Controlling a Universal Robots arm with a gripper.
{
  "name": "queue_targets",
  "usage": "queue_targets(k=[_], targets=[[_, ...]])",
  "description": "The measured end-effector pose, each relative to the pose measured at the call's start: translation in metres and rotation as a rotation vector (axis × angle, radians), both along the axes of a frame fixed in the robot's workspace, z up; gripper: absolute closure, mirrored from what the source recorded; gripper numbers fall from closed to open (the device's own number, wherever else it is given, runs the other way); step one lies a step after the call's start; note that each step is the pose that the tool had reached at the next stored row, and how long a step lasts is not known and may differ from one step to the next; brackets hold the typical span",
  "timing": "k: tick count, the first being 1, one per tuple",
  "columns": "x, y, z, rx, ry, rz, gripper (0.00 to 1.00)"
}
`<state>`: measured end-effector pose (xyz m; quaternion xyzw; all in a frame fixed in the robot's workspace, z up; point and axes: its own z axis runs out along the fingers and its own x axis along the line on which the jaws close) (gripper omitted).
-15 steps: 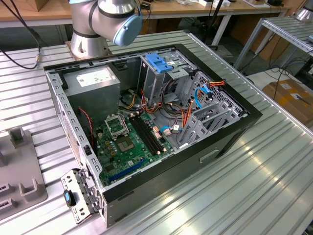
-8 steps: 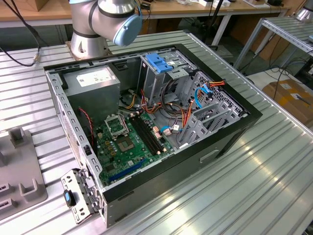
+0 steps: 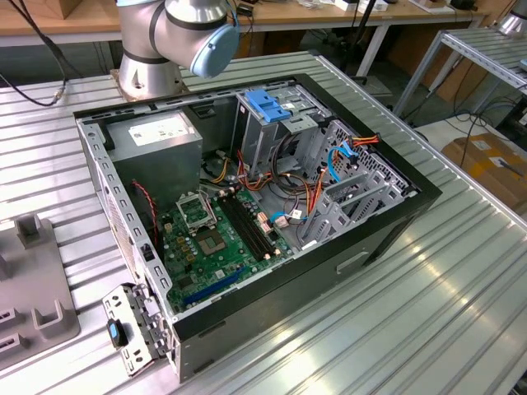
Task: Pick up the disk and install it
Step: 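Pick up the disk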
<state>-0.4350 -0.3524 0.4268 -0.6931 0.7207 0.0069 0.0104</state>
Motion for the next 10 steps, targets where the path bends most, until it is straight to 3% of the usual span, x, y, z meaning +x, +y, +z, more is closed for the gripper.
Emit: queue_targets(k=[4,6,8,10], targets=[[0.0000,0.0000,0.0104,0.0000,0.0000,0.000,0.65],[0.0000,0.0000,0.0234,0.0000,0.0000,0.000,0.65],[0.0000,0.0000,0.0288,0.0000,-0.0001,0.000,0.65],[0.0000,0.0000,0.0401,0.0000,-0.0001,0.000,0.65]])
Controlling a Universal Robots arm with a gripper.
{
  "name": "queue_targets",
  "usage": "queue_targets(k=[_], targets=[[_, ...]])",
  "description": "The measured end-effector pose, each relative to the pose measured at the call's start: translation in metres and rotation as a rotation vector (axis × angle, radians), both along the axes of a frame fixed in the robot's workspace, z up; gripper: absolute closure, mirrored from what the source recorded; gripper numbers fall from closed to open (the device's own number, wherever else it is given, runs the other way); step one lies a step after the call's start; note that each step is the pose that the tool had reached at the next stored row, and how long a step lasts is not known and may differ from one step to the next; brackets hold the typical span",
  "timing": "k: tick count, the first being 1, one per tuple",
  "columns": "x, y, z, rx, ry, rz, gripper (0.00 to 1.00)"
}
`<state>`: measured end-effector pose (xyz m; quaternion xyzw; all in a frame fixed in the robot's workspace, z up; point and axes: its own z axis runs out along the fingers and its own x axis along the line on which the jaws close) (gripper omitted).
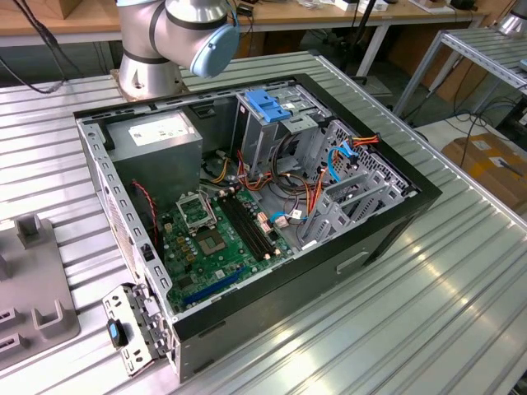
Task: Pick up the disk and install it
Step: 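Pick up the disk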
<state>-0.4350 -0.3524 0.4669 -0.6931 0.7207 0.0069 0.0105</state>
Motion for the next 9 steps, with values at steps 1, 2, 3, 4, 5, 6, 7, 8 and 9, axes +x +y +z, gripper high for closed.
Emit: queue_targets(k=[1,2,3,4,5,6,7,8,9], targets=[[0.0000,0.0000,0.0038,0.0000,-0.0001,0.000,0.65],[0.0000,0.0000,0.0064,0.0000,0.0000,0.000,0.65],[0.0000,0.0000,0.0107,-0.0001,0.0002,0.000,0.65],[0.0000,0.0000,0.0132,0.0000,0.0000,0.000,0.65],[0.0000,0.0000,0.0161,0.0000,0.0000,0.000,0.65],[0.0000,0.0000,0.0183,0.0000,0.0000,0.000,0.65],[0.0000,0.0000,0.0205,-0.0001,0.0001,0.000,0.65],[0.0001,0.0000,0.0232,-0.0001,0.0002,0.000,0.65],[0.0001,0.0000,0.0256,-0.0001,0.0002,0.000,0.65]])
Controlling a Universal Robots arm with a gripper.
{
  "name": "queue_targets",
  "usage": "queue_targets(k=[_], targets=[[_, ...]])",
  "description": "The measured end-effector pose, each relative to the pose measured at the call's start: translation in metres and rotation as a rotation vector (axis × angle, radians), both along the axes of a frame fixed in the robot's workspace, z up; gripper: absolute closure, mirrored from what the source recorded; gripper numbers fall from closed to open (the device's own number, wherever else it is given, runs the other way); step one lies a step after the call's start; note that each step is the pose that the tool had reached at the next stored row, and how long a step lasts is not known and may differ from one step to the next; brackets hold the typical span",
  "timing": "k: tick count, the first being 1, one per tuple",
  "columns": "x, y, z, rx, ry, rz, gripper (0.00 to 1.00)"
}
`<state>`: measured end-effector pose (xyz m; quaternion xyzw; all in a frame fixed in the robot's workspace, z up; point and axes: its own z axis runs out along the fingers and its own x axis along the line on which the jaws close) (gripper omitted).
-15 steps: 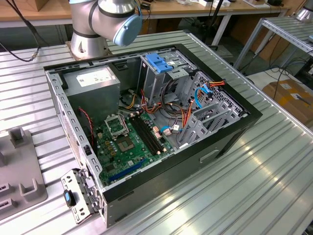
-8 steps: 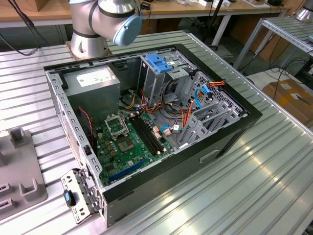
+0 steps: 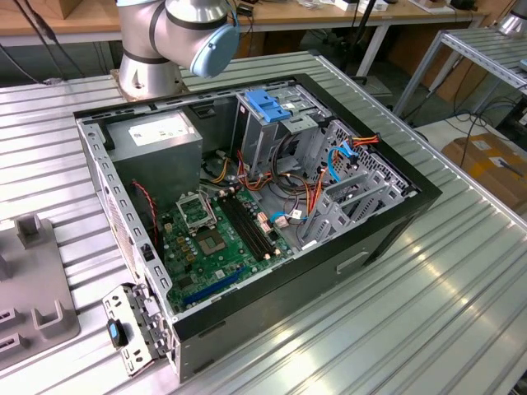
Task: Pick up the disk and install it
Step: 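Pick up the disk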
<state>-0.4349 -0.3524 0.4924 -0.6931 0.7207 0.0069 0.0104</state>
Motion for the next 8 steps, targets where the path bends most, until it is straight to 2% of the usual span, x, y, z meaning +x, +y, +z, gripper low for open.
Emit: queue_targets(k=[3,8], targets=[[0.0000,0.0000,0.0082,0.0000,0.0000,0.000,0.65],[0.0000,0.0000,0.0091,0.0000,-0.0001,0.000,0.65]])
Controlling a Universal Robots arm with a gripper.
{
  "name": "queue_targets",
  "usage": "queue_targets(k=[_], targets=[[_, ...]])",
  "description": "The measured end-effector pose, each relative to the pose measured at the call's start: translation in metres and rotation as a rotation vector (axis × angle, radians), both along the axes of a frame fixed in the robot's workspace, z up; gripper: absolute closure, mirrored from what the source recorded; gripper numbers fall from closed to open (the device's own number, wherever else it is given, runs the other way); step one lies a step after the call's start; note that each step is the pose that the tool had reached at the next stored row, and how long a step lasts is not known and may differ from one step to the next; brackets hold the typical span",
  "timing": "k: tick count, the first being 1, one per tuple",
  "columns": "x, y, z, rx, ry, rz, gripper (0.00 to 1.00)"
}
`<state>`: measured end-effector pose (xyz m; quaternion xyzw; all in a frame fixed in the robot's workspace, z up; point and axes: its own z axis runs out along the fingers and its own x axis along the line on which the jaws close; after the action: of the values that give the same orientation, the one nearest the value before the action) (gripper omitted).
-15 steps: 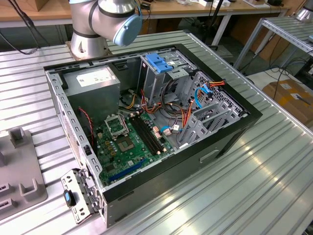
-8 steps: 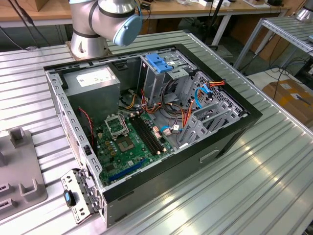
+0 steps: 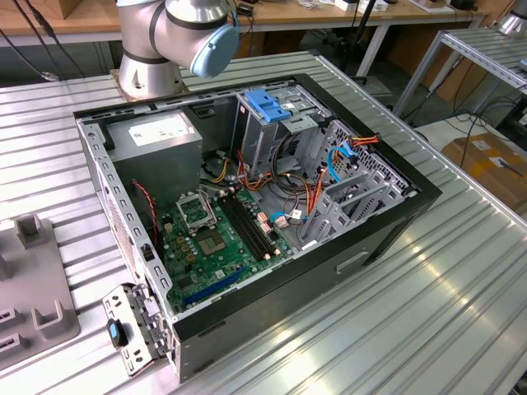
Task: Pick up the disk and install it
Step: 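Pick up the disk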
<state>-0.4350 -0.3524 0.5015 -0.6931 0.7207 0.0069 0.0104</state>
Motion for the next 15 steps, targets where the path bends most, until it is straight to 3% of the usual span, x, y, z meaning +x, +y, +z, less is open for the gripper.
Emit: queue_targets(k=[8,15], targets=[[0.0005,0.0000,0.0001,0.0001,-0.0001,0.000,0.65],[0.0103,0.0000,0.0002,-0.0001,0.0000,0.000,0.65]])
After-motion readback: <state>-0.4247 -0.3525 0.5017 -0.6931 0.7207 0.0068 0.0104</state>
